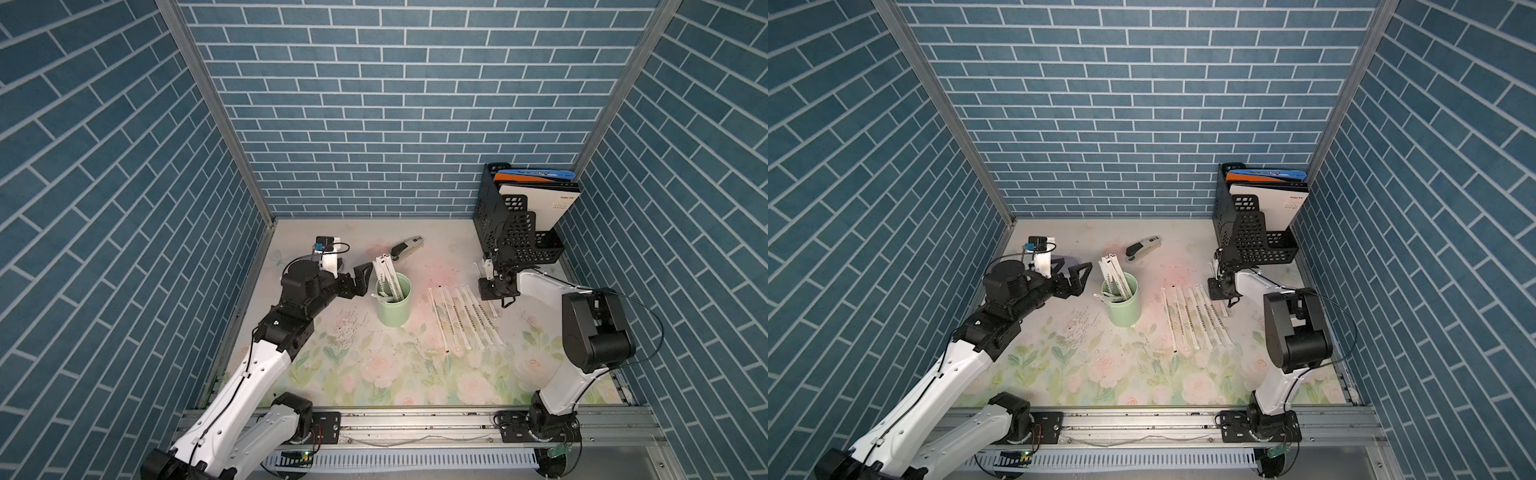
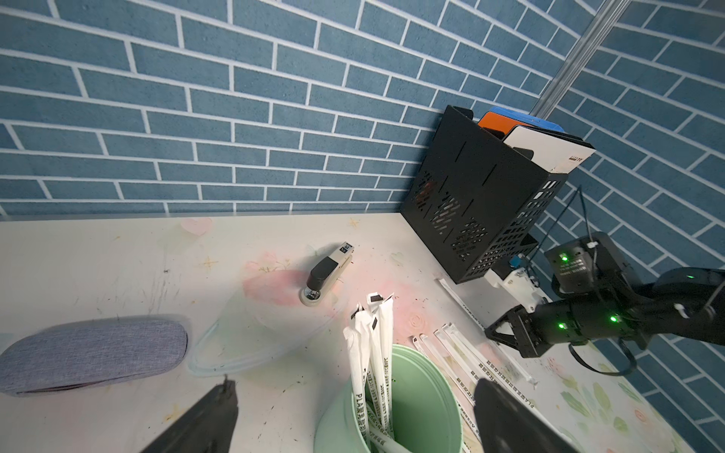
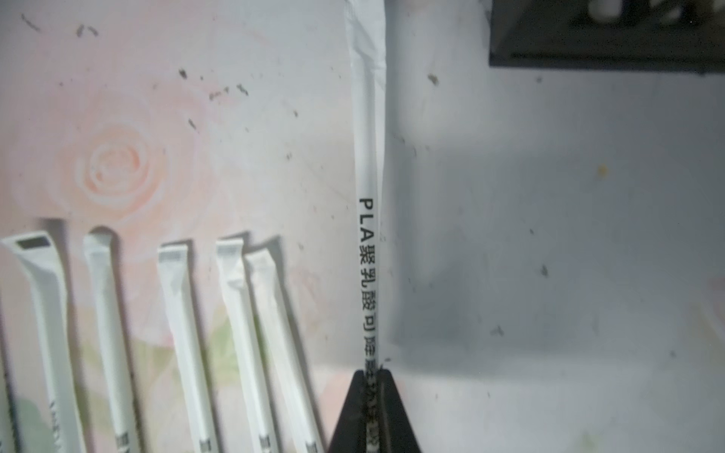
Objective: Take the straws out of the storage container
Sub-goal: Place the straw at the center of the board.
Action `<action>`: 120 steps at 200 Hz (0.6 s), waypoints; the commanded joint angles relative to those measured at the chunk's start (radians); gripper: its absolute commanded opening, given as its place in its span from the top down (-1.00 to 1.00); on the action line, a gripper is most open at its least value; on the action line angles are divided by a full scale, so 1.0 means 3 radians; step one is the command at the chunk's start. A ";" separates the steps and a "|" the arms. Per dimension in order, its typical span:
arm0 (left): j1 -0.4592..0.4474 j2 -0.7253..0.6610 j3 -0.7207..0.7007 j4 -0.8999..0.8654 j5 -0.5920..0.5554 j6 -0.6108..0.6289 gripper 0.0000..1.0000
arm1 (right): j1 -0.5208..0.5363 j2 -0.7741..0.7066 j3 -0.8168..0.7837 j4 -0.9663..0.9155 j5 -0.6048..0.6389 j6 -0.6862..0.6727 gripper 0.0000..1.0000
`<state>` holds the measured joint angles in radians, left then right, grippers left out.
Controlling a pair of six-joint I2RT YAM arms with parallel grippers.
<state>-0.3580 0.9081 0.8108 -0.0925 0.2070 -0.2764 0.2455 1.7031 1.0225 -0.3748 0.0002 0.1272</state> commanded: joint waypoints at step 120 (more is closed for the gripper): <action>-0.0008 -0.0029 0.0028 0.0053 0.0013 0.0007 -0.99 | -0.0014 -0.0288 -0.0608 -0.0054 0.0286 0.0297 0.82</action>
<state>-0.3580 0.9070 0.8108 -0.0925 0.2070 -0.2764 0.2455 1.6001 0.8623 -0.3805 0.0628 0.1757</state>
